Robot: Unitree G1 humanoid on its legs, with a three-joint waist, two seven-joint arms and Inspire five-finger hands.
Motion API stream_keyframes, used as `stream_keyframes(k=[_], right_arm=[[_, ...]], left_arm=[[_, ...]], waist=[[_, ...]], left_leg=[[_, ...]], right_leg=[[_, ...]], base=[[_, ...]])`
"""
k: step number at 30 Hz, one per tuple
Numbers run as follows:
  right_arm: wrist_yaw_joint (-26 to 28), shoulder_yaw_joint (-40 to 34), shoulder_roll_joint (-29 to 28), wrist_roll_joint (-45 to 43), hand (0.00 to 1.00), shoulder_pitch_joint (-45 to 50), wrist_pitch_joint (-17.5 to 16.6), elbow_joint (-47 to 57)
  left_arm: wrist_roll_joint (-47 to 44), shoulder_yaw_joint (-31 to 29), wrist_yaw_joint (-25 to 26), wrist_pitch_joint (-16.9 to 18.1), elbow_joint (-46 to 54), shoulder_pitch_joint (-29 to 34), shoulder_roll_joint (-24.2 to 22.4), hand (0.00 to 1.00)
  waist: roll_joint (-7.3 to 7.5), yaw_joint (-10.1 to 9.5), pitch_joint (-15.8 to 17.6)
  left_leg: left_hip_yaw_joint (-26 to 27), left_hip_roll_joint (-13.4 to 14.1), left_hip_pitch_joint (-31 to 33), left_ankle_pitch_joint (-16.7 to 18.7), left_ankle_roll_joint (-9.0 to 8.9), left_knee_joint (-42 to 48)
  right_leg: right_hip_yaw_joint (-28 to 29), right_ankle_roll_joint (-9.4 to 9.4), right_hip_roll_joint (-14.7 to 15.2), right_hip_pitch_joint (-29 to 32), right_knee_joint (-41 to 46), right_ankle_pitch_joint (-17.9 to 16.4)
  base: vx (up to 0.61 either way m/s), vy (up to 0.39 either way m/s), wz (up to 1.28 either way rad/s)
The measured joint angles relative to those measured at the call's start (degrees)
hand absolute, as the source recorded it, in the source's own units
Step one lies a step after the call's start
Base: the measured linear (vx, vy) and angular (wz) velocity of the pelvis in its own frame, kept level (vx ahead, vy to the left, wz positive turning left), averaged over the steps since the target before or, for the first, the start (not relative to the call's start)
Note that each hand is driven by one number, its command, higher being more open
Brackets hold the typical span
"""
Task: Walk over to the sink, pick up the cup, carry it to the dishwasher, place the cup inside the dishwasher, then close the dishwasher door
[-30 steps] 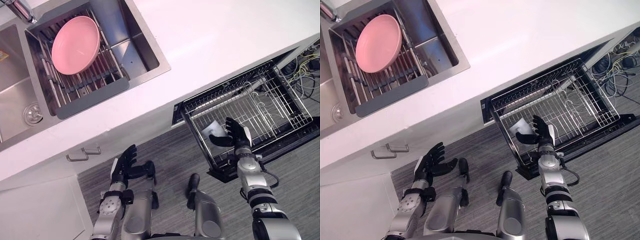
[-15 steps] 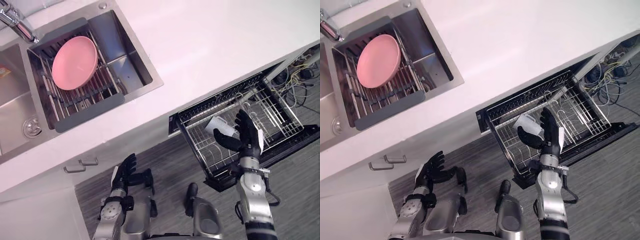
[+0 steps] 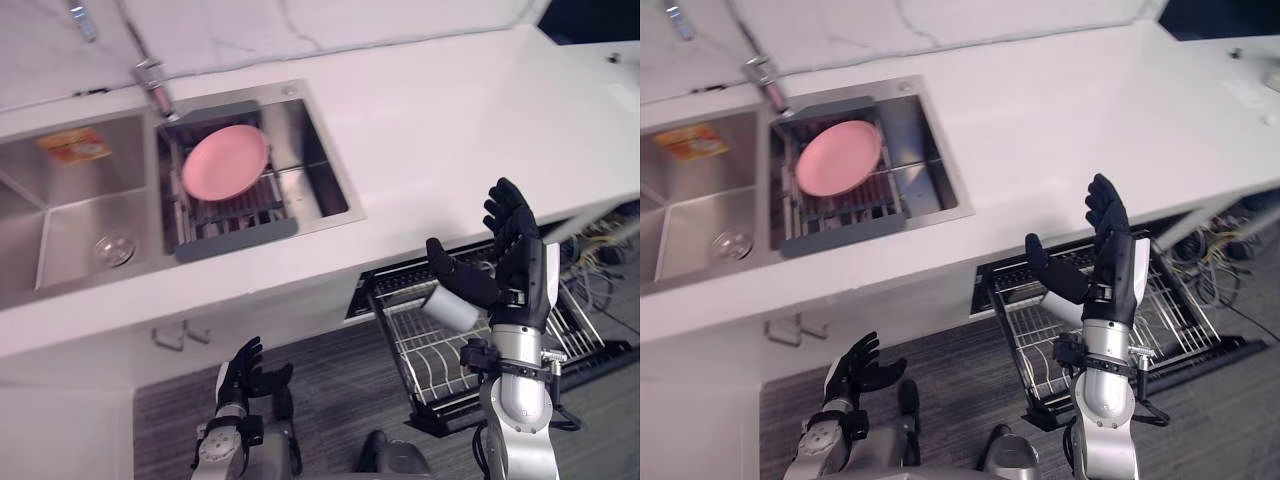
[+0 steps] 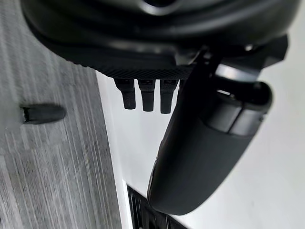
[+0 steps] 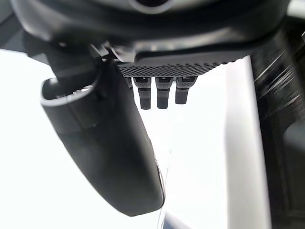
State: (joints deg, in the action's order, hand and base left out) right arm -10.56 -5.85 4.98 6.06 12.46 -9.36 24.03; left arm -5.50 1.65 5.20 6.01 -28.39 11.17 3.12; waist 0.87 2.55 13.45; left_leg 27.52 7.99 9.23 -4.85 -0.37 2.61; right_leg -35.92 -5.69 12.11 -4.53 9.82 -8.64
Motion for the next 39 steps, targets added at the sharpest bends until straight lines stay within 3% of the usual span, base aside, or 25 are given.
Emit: stream_keyframes(k=[2,4,6,8,9,10,11,13,16,17,18,24,39], right_arm=[[0.1,0.5,1.5,0.6,0.9,-2.3,0.0,-0.3],[0.2,2.2,2.8,2.4,0.9,-6.2,0.0,-0.7],[0.3,2.8,4.3,2.6,0.9,-11.0,-0.2,-4.3],[0.5,2.9,6.4,2.6,0.9,-13.8,-0.1,-8.3],[0.6,2.9,7.9,2.6,0.9,-15.1,0.1,-11.3],[0.8,2.9,9.2,2.7,0.9,-15.8,0.4,-14.2],[1.0,2.8,9.6,2.7,0.9,-15.8,0.6,-15.1],[1.9,3.1,11.5,3.3,0.9,-16.3,0.7,-16.3],[1.9,3.1,13.4,4.4,0.9,-16.9,0.4,-16.3],[2.0,3.1,14.4,4.4,0.9,-17.0,0.4,-16.3],[2.1,3.1,15.9,4.9,0.9,-17.0,0.4,-16.5],[4.4,3.1,20.0,5.6,0.9,-17.6,0.4,-18.1],[6.2,4.3,20.3,11.7,0.9,-17.5,0.7,-24.0]], left_arm=[[0.0,0.8,-0.1,0.0,-0.6,0.6,0.0,0.9],[1.5,1.2,-0.1,-0.3,-1.0,2.0,-0.2,0.9],[2.9,1.8,-0.2,-0.4,-1.0,2.8,-0.3,0.9],[3.5,2.8,-0.3,-0.5,-0.8,2.8,-0.3,0.9],[3.8,3.3,-0.4,-0.5,-0.6,2.7,-0.1,0.9],[4.6,3.5,-0.5,-0.5,0.1,2.3,0.2,0.9],[4.8,3.5,-0.5,-0.5,0.7,2.3,0.5,0.9],[5.0,4.0,-0.5,-0.1,1.8,1.7,1.4,0.9],[5.0,3.9,-0.5,0.1,1.8,1.7,2.3,0.9],[5.0,3.8,-0.6,0.1,1.8,2.1,2.9,0.9],[5.0,3.8,-0.6,0.0,1.4,2.5,2.5,0.9],[5.0,4.6,-1.5,0.1,1.5,5.4,1.3,0.9],[7.3,5.2,-2.8,0.0,0.3,5.9,1.5,0.9]], waist=[[-0.2,-0.45,-0.2],[-0.23,-0.56,-0.4],[0.34,-0.97,-0.7],[0.38,-1.09,-0.8],[0.46,-1.09,-0.8],[0.53,-0.32,-0.8],[0.51,0.14,-0.9],[0.54,0.23,-1.0],[1.57,0.1,-1.7],[2.8,-0.07,-2.5],[2.15,0.19,-3.1],[1.39,-0.22,-3.9],[0.76,-0.66,-6.2]], left_leg=[[2.0,0.2,0.3,0.0,0.82,0.9],[1.8,-1.8,0.3,0.9,1.91,0.9],[2.0,-4.7,0.2,3.0,2.84,2.1],[1.7,-6.0,-0.3,4.4,4.01,3.1],[0.7,-7.3,-0.8,5.2,5.03,3.7],[-1.7,-8.0,-1.7,5.5,5.52,3.2],[-3.0,-8.3,-2.1,5.5,5.69,2.6],[-6.3,-8.8,-3.6,5.3,5.45,0.9],[-8.1,-10.7,-4.7,4.9,4.8,-0.1],[-8.8,-12.0,-4.7,5.0,4.86,0.1],[-9.9,-12.1,-4.6,5.0,4.88,0.3],[-10.4,-9.7,-5.8,4.7,4.36,-0.3],[-11.6,-10.1,-8.0,3.5,4.08,-3.6]], right_leg=[[-0.5,-0.24,0.8,0.0,0.4,0.0],[-0.6,-0.76,2.7,0.0,1.3,-0.3],[-0.3,0.39,7.2,1.3,6.5,-3.0],[1.4,1.44,10.4,2.9,12.9,-3.2],[6.0,3.32,12.4,5.4,19.5,-2.1],[13.2,7.0,12.6,8.5,26.5,0.5],[16.8,6.09,11.8,9.4,28.2,-0.4],[28.2,2.85,5.2,11.9,24.5,-5.9],[31.7,1.32,2.5,12.8,16.3,-5.6],[31.5,0.81,2.3,13.2,12.2,-3.3],[32.0,-1.35,1.8,12.3,10.6,-2.6],[30.3,-1.7,-1.1,6.3,1.0,1.4],[29.4,-1.26,-1.8,2.8,-4.3,4.3]], base=[[0.01,0.076,0.27],[0.02,0.138,0.16],[0.06,0.212,0.14],[0.07,0.175,0.2],[0.07,0.184,0.54],[0.09,0.179,0.75],[0.11,0.118,0.96],[0.12,0.046,0.78],[0.14,0.009,0.53],[0.21,-0.055,0.52],[0.23,-0.068,0.4],[0.18,-0.069,0.01],[0.03,-0.004,0.03]])
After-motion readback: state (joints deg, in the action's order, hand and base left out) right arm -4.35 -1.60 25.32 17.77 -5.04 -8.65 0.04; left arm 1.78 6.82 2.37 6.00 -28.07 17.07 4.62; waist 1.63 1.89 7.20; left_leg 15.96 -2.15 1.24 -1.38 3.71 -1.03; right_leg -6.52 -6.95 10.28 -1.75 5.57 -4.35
